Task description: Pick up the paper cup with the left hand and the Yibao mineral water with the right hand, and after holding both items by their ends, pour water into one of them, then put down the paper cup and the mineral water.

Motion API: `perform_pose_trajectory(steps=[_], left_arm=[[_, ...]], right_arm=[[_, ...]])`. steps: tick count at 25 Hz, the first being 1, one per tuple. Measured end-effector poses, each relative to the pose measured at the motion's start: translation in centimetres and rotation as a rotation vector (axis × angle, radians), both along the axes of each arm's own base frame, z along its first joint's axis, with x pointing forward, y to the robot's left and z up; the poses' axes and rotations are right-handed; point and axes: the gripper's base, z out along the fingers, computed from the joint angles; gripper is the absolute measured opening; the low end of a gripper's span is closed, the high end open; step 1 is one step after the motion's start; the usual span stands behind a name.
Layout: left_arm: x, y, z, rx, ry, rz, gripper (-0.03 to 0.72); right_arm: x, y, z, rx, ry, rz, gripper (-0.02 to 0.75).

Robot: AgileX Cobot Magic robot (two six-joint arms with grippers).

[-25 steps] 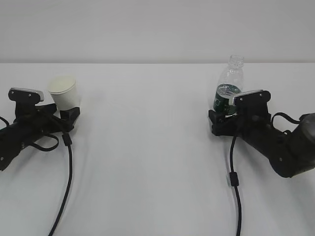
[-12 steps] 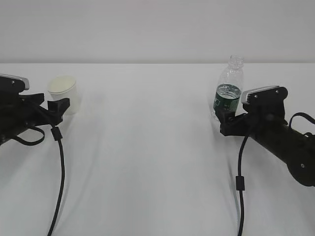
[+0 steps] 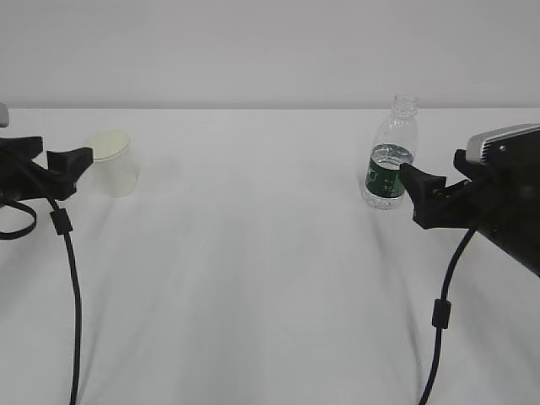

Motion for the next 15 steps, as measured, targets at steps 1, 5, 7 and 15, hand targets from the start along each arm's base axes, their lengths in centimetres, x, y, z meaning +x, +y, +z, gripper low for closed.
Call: perform_pose_trajectory(steps=[1, 5, 7, 15], left_arm=[[-0.3, 0.1, 0.9, 0.011, -0.003, 0.005, 0.592], [-1.8, 0.3, 5.2, 0.049, -0.052, 0.023, 0.592], [-2.9, 0.5, 7.7, 0.062, -0.1, 0.032, 0.592], [-8.9, 1.4, 14.9, 0.073, -0.174, 0.117, 0.592]], right_arm=[[-0.8, -0.1, 0.8, 0.002, -0.014, 0.0, 0.643], [-2.6, -0.5, 2.9, -0.009, -0.024, -0.004, 0.636], [-3.3, -0.6, 3.9, -0.016, -0.025, -0.005, 0.635], [-6.8, -1.2, 9.6, -0.086, -0.082, -0.007, 0.631]])
